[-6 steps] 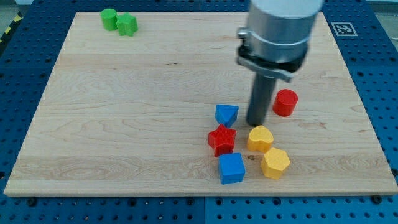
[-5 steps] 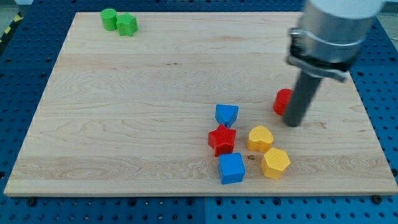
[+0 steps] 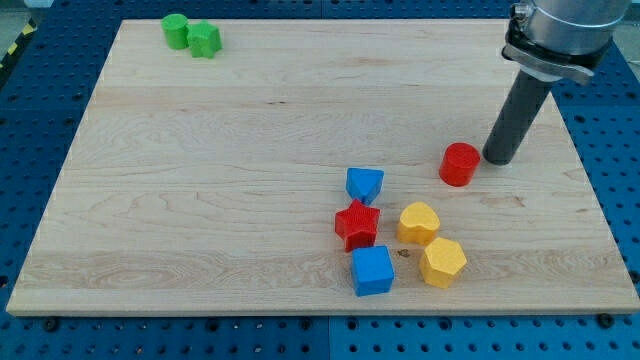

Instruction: Push the red circle to the center

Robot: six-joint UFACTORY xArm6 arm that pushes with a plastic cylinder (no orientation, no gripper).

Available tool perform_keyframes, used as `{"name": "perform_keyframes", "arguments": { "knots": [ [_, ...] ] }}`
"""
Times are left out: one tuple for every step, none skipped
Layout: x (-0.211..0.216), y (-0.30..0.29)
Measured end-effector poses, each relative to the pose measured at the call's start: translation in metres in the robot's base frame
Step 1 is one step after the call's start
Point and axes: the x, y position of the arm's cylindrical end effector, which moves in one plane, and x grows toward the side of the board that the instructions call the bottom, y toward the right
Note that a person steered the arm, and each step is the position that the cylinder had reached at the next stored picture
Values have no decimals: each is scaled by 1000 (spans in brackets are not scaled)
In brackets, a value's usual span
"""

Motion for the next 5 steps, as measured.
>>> {"name": "perform_keyframes", "arguments": {
  "knots": [
    [25, -12],
    [42, -34],
    [29, -45],
    [3, -44],
    [-28, -44]
  ]
}}
